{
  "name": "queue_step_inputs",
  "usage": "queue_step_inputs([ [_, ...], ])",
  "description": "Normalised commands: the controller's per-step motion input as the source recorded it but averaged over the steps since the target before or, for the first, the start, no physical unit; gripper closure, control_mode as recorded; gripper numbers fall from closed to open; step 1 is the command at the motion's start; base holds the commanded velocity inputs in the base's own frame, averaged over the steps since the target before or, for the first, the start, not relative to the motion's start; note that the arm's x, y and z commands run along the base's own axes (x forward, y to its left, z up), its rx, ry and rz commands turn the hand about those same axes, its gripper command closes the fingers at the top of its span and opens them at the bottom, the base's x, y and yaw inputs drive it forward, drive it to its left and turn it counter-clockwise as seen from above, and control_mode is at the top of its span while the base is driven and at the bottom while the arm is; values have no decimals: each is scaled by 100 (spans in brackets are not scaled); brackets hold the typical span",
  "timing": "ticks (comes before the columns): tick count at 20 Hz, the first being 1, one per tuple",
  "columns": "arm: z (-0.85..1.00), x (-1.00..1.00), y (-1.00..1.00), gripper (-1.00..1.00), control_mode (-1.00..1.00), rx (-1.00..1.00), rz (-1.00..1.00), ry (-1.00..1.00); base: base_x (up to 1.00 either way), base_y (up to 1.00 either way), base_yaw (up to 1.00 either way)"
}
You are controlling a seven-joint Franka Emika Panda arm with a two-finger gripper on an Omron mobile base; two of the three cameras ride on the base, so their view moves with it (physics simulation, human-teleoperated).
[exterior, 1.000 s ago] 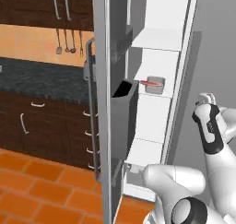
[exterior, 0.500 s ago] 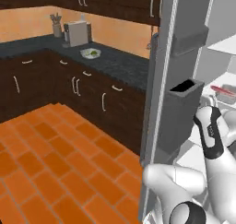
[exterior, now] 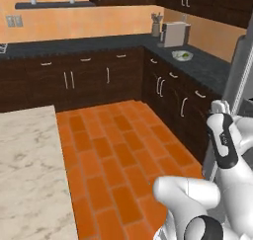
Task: Take the meat container that has the steak and place it on the second highest rack of the freezer. Then take the vegetable container that has the lemon wedge and lime and place it on the highest rack of the freezer.
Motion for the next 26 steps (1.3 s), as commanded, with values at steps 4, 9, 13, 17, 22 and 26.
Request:
queue_step_inputs([
  [4, 0, 0, 0, -100, 100, 0, 0, 0, 30, 92, 26],
  [9, 0, 0, 0, -100, 100, 0, 0, 0, 94, 96, 5],
  [13, 0, 0, 0, -100, 100, 0, 0, 0, 100, 15, 3],
  [17, 0, 0, 0, -100, 100, 0, 0, 0, 100, -21, 0],
  [22, 0, 0, 0, -100, 100, 0, 0, 0, 100, -35, -2],
  [26, 0, 0, 0, -100, 100, 0, 0, 0, 100, -35, -10],
])
